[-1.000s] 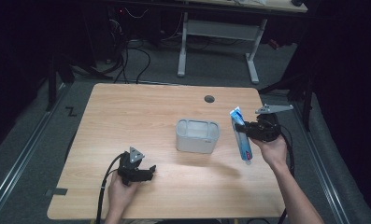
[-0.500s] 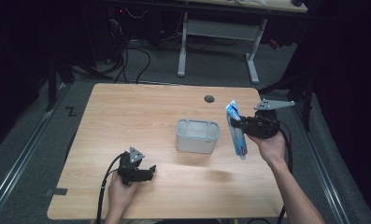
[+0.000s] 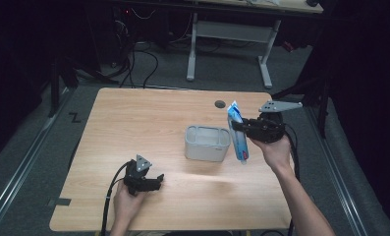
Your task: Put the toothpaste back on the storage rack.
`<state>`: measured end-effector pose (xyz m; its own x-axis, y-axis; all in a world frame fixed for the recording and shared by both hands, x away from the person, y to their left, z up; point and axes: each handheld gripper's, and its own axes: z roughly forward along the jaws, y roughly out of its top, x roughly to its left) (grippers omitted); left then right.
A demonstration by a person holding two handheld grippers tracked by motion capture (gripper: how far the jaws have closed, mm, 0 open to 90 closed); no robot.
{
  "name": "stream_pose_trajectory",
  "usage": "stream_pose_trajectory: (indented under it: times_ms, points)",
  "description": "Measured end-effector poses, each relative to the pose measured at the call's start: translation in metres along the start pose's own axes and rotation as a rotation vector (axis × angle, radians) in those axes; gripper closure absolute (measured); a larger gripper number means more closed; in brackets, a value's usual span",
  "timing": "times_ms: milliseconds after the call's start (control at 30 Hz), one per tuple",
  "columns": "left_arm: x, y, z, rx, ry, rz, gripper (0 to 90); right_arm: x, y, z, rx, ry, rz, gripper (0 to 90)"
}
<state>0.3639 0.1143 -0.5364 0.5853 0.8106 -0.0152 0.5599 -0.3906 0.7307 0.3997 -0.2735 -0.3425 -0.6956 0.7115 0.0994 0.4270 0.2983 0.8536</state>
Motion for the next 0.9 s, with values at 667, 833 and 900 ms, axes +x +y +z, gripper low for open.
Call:
stream_pose_trajectory:
  times_ms: [667,833,900]
  points:
    - [0.0,0.0,0.0,-0.002,0.001,0.0,16.5,0.015,0.029,0.029,-0.057,0.047,-0.016,73.8]
    - [0.0,0.0,0.0,0.0,0.0,0.0,16.5,0.017,0.036,0.041,-0.06,0.056,-0.016,73.7]
    - [0.0,0.0,0.0,0.0,0.0,0.0,16.5,0.018,0.039,0.045,-0.06,0.051,-0.023,73.8]
